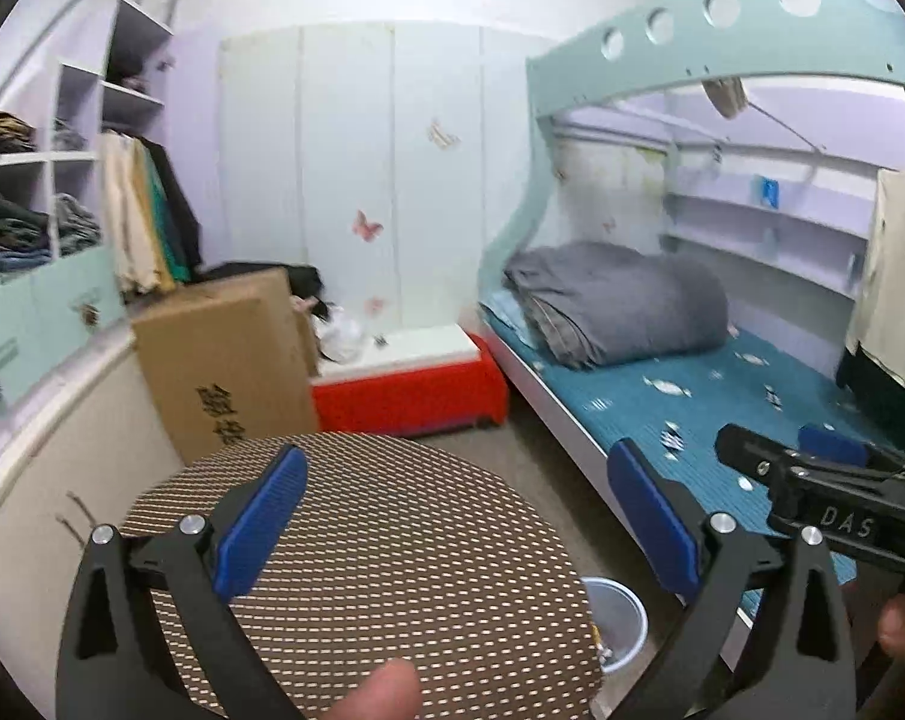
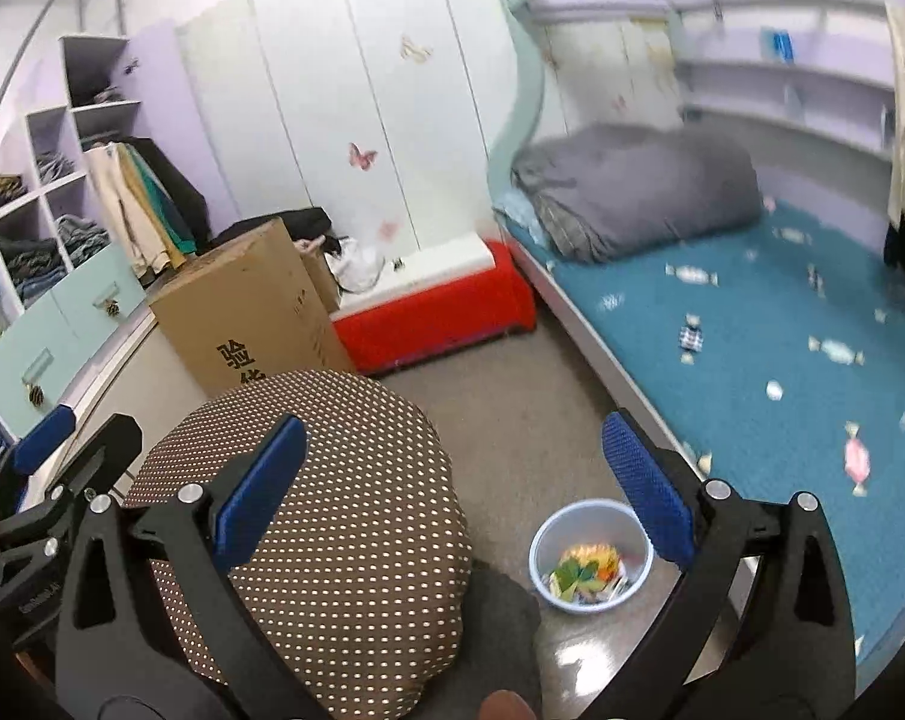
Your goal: Collect trash
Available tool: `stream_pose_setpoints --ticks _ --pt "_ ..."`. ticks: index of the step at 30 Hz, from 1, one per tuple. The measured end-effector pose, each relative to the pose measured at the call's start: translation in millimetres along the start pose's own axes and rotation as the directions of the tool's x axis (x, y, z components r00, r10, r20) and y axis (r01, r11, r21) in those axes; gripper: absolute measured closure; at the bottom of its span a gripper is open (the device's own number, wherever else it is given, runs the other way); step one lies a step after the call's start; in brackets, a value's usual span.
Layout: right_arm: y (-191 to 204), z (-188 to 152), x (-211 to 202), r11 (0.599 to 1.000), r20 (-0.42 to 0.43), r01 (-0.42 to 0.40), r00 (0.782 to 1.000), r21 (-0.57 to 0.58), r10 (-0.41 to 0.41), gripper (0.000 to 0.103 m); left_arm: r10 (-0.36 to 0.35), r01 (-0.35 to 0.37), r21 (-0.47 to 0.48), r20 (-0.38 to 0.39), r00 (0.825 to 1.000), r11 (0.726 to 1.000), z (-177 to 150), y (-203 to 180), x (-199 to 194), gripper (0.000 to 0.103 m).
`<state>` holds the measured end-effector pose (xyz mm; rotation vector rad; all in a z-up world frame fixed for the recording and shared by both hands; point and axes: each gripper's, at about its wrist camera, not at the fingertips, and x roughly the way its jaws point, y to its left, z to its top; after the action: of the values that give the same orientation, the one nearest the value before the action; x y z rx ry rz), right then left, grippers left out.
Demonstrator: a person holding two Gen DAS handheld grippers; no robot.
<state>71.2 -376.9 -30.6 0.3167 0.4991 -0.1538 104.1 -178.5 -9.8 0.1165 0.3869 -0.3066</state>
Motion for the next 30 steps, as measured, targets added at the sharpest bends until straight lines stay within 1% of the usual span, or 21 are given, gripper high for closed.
stream_pose_setpoints --ticks 3,6,12,15,18,23,30 --pt "19 1 -21 1.0 0.047 -0.012 0.999 -0.025 0.014 0.006 0.03 -0.03 -0.018 0.032 0.999 0.999 1 14 -21 0.005" --pt "34 1 -42 0.998 0.099 -0.002 0.995 -0.056 0.007 0.006 0.042 -0.039 -0.054 0.056 0.998 0.998 1 27 -42 0.005" --pt "60 -4 -76 0.991 0.182 0.003 0.983 -0.135 0.021 0.006 0.072 -0.064 -0.077 0.107 0.992 0.995 -2 37 -73 0.005" --pt "73 -8 -88 0.985 0.225 0.029 0.974 -0.17 0.01 0.006 0.079 -0.068 -0.102 0.117 0.99 0.992 -8 41 -85 0.005" --pt "81 -13 -95 0.981 0.235 0.014 0.971 -0.191 0.032 0.006 0.081 -0.061 -0.139 0.141 0.987 0.988 -15 48 -102 0.005" --pt "89 -19 -102 0.977 0.261 0.025 0.965 -0.212 0.032 0.006 0.137 -0.112 -0.148 0.175 0.975 0.983 -20 58 -120 0.005" --pt "95 -22 -114 0.975 0.288 0.022 0.957 -0.221 0.043 0.006 0.156 -0.123 -0.171 0.198 0.968 0.978 -23 70 -137 0.005"
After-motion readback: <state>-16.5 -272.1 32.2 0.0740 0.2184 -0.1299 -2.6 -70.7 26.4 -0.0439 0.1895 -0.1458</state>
